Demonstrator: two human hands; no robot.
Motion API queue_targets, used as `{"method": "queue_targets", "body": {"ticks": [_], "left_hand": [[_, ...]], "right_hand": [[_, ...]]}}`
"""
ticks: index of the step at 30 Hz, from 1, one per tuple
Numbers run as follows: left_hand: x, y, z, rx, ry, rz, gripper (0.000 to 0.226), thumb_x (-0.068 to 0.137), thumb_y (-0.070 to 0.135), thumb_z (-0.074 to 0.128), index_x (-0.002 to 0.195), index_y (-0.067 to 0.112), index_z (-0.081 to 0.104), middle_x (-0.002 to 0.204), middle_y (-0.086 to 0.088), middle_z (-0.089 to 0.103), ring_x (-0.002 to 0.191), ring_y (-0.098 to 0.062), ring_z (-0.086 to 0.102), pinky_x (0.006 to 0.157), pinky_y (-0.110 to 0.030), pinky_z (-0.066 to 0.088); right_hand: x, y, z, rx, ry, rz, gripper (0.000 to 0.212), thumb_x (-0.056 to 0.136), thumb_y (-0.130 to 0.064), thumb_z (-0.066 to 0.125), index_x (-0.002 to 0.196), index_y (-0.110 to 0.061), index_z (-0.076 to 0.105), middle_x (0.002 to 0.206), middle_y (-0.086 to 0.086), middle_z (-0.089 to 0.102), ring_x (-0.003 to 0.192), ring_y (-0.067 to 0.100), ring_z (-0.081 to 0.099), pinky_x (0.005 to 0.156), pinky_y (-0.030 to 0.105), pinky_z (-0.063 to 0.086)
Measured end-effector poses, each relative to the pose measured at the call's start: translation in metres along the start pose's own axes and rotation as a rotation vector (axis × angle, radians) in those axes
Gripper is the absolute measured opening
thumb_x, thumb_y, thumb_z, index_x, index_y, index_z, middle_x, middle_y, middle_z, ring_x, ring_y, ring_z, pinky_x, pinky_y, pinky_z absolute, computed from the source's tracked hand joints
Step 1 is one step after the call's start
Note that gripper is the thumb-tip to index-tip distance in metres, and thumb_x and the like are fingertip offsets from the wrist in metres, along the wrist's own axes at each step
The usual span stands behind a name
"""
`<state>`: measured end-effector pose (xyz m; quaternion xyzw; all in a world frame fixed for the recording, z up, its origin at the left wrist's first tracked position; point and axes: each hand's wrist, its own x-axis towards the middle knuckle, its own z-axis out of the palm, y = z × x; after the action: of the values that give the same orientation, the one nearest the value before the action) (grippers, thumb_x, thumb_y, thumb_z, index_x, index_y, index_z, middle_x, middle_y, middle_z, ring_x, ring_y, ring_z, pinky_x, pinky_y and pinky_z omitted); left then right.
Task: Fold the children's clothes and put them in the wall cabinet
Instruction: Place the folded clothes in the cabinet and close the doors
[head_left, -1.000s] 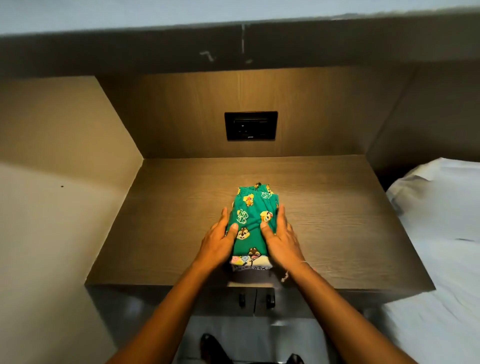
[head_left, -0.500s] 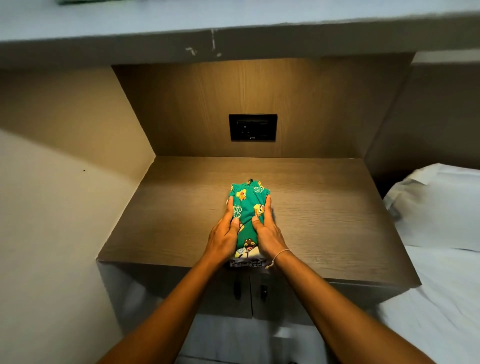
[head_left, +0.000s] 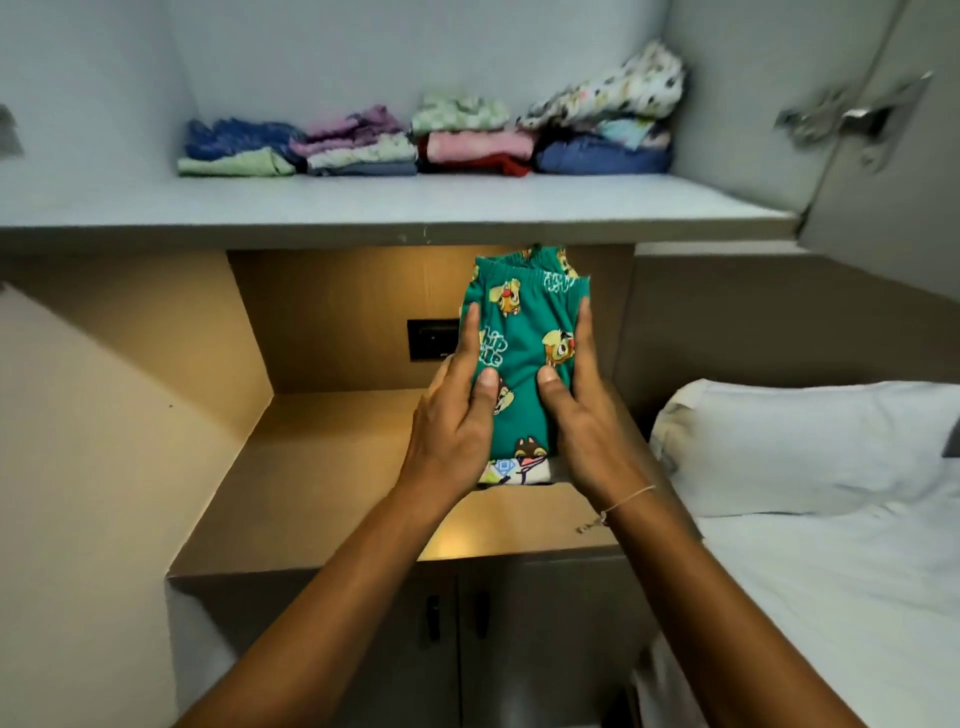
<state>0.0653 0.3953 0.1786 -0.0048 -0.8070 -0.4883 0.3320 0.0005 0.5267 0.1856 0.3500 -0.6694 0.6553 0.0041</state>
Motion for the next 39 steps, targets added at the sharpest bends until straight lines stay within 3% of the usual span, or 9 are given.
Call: {"method": "queue_targets", "body": {"ticks": [4, 13, 19, 23, 26, 28, 31, 35, 39], "left_hand": [[0.028, 0.064, 0.004, 0.055, 0.051, 0.191, 0.058, 0.098, 0.041, 0.034, 0.148, 0.053, 0.008, 0.135, 0.011, 0.048, 0.11, 0.004, 0.055, 0.088, -0.019, 0.051], [0.182, 0.128, 0.032, 0.006, -0.037, 0.058, 0.056, 0.102, 0.033, 0.039, 0.147, 0.051, 0.012, 0.152, 0.003, 0.041, 0.128, -0.022, 0.051, 0.106, -0.045, 0.044], [0.278, 0.122, 0.06, -0.084, -0.189, -0.148, 0.056, 0.1, 0.022, 0.042, 0.151, 0.033, 0.022, 0.144, 0.001, 0.048, 0.097, -0.007, 0.057, 0.078, -0.028, 0.05], [0.307, 0.109, 0.075, 0.013, -0.33, -0.19, 0.043, 0.096, 0.007, 0.044, 0.138, 0.017, 0.046, 0.101, 0.009, 0.059, 0.077, 0.0, 0.052, 0.059, -0.016, 0.042], [0.31, 0.096, 0.074, 0.173, -0.439, -0.206, 0.037, 0.099, 0.012, 0.043, 0.135, 0.016, 0.049, 0.106, 0.005, 0.061, 0.07, -0.003, 0.058, 0.054, -0.011, 0.049], [0.31, 0.087, 0.063, 0.238, -0.46, -0.17, 0.042, 0.103, 0.022, 0.038, 0.144, 0.018, 0.038, 0.12, -0.005, 0.063, 0.089, -0.01, 0.069, 0.071, -0.015, 0.051], [0.317, 0.067, 0.035, 0.78, -0.452, -0.045, 0.054, 0.102, 0.041, 0.034, 0.152, 0.023, 0.025, 0.156, -0.009, 0.033, 0.139, -0.026, 0.038, 0.111, -0.035, 0.031], [0.31, 0.041, 0.014, 0.895, -0.626, -0.172, 0.067, 0.099, 0.055, 0.028, 0.153, 0.016, 0.022, 0.162, -0.005, 0.018, 0.148, -0.024, 0.019, 0.119, -0.038, 0.015], [0.308, 0.034, 0.014, 0.875, -0.631, -0.185, 0.068, 0.099, 0.057, 0.022, 0.154, 0.016, 0.015, 0.164, -0.004, 0.008, 0.15, -0.022, 0.009, 0.12, -0.04, 0.007]], "right_hand": [[0.014, -0.055, -0.037, -0.04, 0.095, -0.179, 0.067, 0.092, -0.045, 0.045, 0.142, -0.063, 0.003, 0.154, -0.019, 0.033, 0.135, 0.008, 0.045, 0.109, 0.05, 0.04], [0.152, -0.123, -0.113, -0.183, 0.126, -0.089, 0.071, 0.096, -0.021, 0.045, 0.144, -0.058, 0.009, 0.148, -0.002, 0.042, 0.123, 0.024, 0.055, 0.104, 0.049, 0.045], [0.266, -0.121, -0.15, -0.288, 0.073, 0.169, 0.078, 0.09, 0.004, 0.036, 0.154, -0.027, 0.007, 0.104, 0.003, 0.058, 0.083, 0.022, 0.061, 0.075, 0.034, 0.054], [0.307, -0.097, -0.169, -0.462, 0.05, 0.325, 0.065, 0.092, -0.003, 0.038, 0.153, -0.017, 0.019, 0.145, 0.019, 0.044, 0.124, 0.034, 0.052, 0.106, 0.045, 0.043], [0.302, -0.089, -0.169, -0.893, 0.044, 0.393, 0.062, 0.091, -0.021, 0.047, 0.148, -0.016, 0.027, 0.142, 0.017, 0.048, 0.124, 0.035, 0.052, 0.104, 0.041, 0.043], [0.293, -0.092, -0.167, -1.248, 0.15, 0.267, 0.069, 0.086, -0.029, 0.052, 0.148, -0.02, 0.025, 0.138, 0.019, 0.05, 0.122, 0.037, 0.052, 0.1, 0.043, 0.045], [0.285, -0.104, -0.155, -1.299, 0.088, 0.034, 0.053, 0.087, -0.032, 0.048, 0.138, -0.019, 0.045, 0.14, 0.013, 0.05, 0.124, 0.034, 0.049, 0.098, 0.042, 0.043], [0.28, -0.085, -0.146, -1.353, -0.305, 0.215, 0.047, 0.101, -0.026, 0.033, 0.145, -0.01, 0.04, 0.157, 0.011, 0.031, 0.141, 0.033, 0.031, 0.115, 0.043, 0.027], [0.289, -0.072, -0.157, -1.341, -0.282, 0.239, 0.053, 0.102, -0.028, 0.027, 0.153, -0.016, 0.021, 0.163, 0.004, 0.011, 0.149, 0.029, 0.014, 0.12, 0.042, 0.013]]}}
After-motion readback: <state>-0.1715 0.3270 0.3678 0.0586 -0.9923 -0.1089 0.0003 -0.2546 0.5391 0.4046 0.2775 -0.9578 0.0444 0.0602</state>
